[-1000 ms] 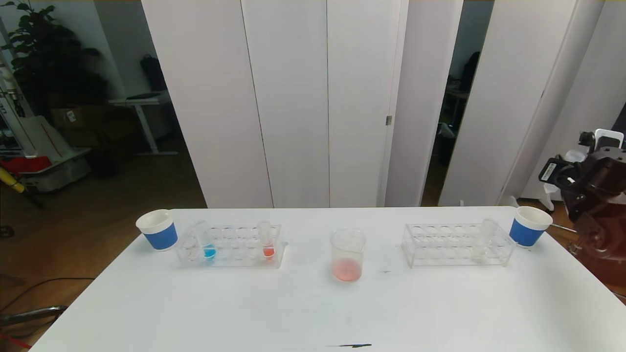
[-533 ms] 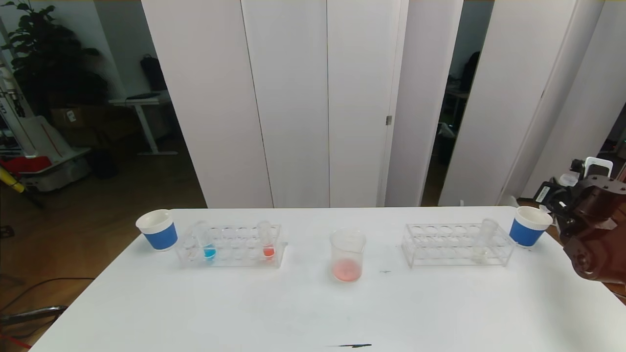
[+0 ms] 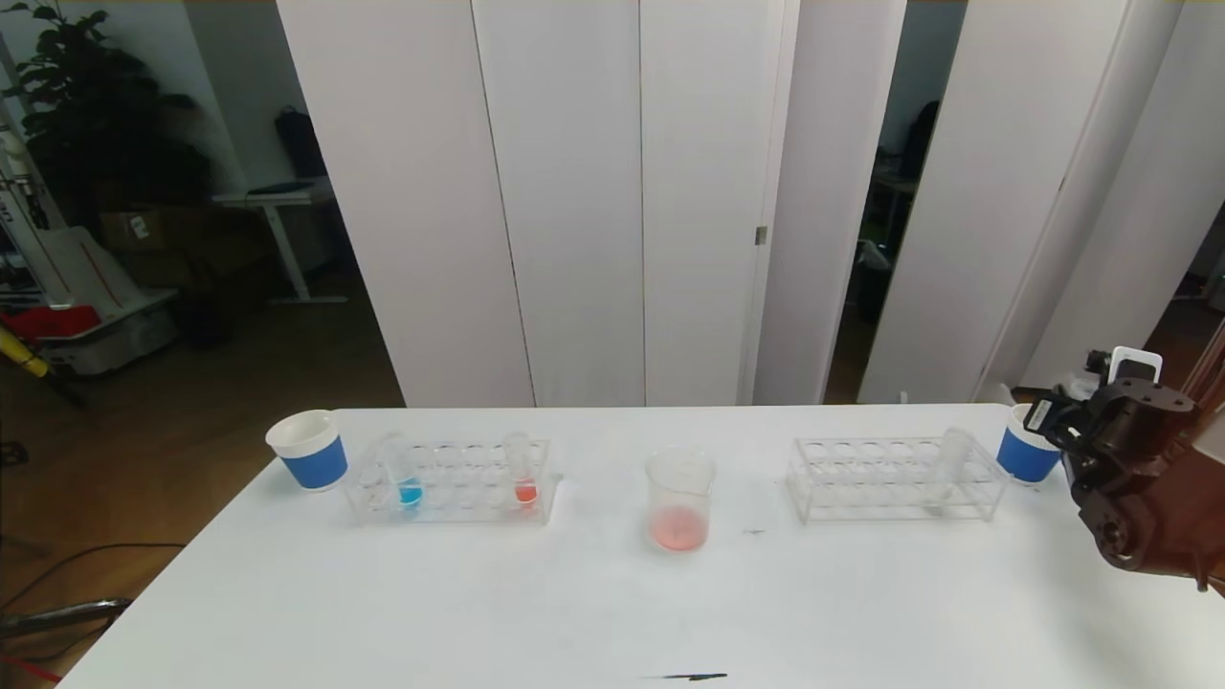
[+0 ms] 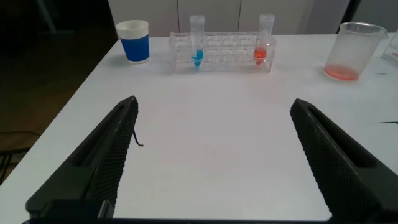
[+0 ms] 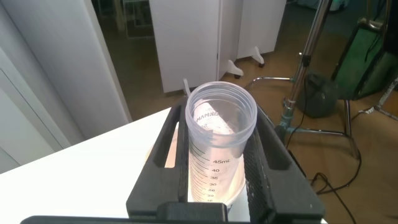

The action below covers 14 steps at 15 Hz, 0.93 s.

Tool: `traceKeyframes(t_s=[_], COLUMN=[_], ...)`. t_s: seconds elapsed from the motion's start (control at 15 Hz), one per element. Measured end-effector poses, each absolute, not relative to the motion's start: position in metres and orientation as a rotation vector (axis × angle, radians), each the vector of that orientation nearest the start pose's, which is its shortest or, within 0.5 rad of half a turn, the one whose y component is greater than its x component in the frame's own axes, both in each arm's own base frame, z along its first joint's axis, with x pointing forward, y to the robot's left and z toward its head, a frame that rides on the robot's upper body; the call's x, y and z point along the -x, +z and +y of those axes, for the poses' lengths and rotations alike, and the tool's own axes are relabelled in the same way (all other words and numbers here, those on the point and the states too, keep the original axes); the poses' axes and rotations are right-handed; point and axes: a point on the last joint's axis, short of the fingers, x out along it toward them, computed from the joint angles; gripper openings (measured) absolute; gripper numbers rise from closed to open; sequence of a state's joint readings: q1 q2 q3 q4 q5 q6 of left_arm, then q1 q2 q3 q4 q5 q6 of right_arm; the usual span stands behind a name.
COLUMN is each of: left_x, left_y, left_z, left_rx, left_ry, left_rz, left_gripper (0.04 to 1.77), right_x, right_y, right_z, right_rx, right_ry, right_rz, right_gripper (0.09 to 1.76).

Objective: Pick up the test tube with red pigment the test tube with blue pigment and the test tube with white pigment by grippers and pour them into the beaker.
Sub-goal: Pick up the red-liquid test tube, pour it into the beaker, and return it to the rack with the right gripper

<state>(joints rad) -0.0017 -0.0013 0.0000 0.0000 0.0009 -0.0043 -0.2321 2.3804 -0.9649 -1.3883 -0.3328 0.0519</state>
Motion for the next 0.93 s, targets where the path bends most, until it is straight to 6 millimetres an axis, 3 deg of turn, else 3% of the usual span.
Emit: traceKeyframes(t_s=[0.2, 0.27, 0.33, 0.47, 0.53, 0.93], left_x=[0.023, 0.023, 0.023, 0.023, 0.023, 0.023], left_y=[0.075, 0.075, 0.075, 0.075, 0.075, 0.075], left_z=[0.0, 0.0, 0.0, 0.0, 0.0, 0.0], left_rx=[0.004, 0.004, 0.004, 0.004, 0.004, 0.004], left_ry=[0.0, 0.0, 0.0, 0.0, 0.0, 0.0], left_rz=[-0.001, -0.001, -0.002, -0.001, -0.001, -0.001], left_gripper=[1.75, 1.75, 1.75, 1.75, 1.75, 1.75], right_x=[-0.407, -0.407, -0.407, -0.407, -0.407, -0.404], right_y=[0.04, 0.04, 0.041, 0.041, 0.042, 0.056], right_z=[-0.105, -0.106, -0.106, -0.107, -0.107, -0.106], right_rx=[-0.049, -0.049, -0.049, -0.048, -0.048, -0.042], right_ry=[-0.566, -0.567, -0.567, -0.568, -0.568, -0.568], right_rz=[0.021, 0.021, 0.018, 0.016, 0.016, -0.003], right_gripper=[0.58, 0.68, 0.93, 1.59, 1.73, 1.75])
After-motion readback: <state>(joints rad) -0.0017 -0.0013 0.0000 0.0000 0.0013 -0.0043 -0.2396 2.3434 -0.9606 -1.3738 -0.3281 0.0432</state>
